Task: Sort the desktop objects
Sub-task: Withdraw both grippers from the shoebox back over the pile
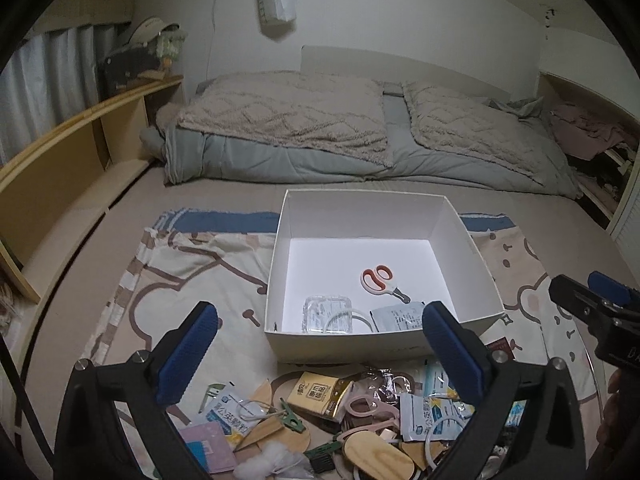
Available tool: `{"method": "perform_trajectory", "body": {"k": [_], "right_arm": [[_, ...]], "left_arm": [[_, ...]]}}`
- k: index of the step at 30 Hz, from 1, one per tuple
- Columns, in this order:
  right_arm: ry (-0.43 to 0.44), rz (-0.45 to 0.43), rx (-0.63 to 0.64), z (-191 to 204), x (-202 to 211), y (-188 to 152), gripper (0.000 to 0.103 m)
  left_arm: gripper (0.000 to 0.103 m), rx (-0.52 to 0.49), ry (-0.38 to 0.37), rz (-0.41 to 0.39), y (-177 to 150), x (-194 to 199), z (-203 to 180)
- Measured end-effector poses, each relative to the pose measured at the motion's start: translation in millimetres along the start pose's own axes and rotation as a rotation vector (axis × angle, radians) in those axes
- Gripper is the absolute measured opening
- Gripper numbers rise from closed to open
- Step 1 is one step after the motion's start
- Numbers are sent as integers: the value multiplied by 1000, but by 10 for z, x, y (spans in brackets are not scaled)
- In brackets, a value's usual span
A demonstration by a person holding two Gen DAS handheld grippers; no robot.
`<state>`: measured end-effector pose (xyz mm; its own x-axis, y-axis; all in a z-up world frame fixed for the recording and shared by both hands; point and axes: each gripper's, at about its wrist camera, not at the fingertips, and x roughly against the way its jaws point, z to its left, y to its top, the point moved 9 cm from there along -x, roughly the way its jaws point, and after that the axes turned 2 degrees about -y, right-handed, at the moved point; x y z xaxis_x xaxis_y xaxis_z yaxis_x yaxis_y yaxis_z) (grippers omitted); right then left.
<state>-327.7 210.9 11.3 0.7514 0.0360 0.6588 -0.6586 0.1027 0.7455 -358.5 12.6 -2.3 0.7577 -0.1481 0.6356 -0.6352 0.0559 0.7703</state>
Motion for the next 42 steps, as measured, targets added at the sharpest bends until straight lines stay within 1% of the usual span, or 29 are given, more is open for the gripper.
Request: {"method": "perform_trajectory", "body": {"k": [3, 9, 12, 16, 21, 26, 34, 42], "right_arm": [[6, -20, 8, 23, 98, 0, 103], [5, -53, 55, 89, 279, -47, 103], [15, -61, 73, 139, 352, -82, 103], [19, -89, 103, 185, 471, -84, 103], [26, -98, 121, 189, 557, -101, 103], [27, -98, 107, 126, 577, -122, 103], [35, -114, 96, 31, 627, -142, 103], [24, -102, 95, -133, 601, -198, 103]], "left_arm": [[103, 1, -6, -23, 32, 129, 18], [103, 40, -32, -52, 61, 315, 49], [103, 35, -42, -57, 62, 382, 27], [103, 18, -41, -85, 97, 499, 16], [103, 29, -46, -117, 131, 642, 34], [103, 21, -43, -129, 125, 703, 30], [103, 21, -62, -142, 86, 756, 84], [103, 27, -32, -136, 0, 758, 309]]}}
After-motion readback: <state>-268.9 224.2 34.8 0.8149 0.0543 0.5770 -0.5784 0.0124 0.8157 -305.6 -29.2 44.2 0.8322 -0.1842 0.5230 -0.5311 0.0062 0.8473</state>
